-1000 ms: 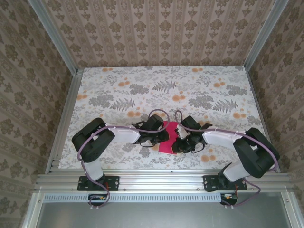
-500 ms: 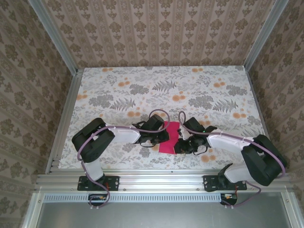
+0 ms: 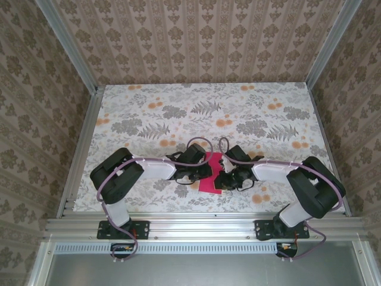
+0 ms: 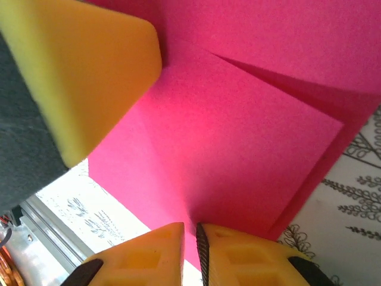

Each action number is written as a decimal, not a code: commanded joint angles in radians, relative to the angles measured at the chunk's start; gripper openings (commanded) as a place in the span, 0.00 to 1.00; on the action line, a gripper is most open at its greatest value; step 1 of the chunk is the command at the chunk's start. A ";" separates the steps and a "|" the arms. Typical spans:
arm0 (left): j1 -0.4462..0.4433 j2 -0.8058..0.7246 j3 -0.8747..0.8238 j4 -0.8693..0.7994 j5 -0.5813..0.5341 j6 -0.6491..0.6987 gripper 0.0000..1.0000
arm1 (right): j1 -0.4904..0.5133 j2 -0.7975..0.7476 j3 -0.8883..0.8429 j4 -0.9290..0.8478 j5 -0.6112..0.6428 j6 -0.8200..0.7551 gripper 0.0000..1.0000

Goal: Fold a paper plane with a square sheet of paper (pick it up from the middle)
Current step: Fold the triangle a second time at the center of the table.

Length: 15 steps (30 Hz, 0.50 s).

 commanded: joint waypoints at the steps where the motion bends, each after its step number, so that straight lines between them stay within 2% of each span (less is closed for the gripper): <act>1: -0.004 -0.004 0.003 -0.084 -0.021 0.038 0.13 | 0.008 0.062 -0.071 0.010 0.043 0.015 0.17; 9: 0.005 -0.128 0.008 -0.074 -0.011 0.063 0.25 | 0.008 0.060 -0.104 0.061 0.035 0.044 0.16; 15: -0.006 -0.156 -0.015 -0.054 0.001 0.027 0.23 | 0.008 0.061 -0.097 0.071 0.033 0.055 0.16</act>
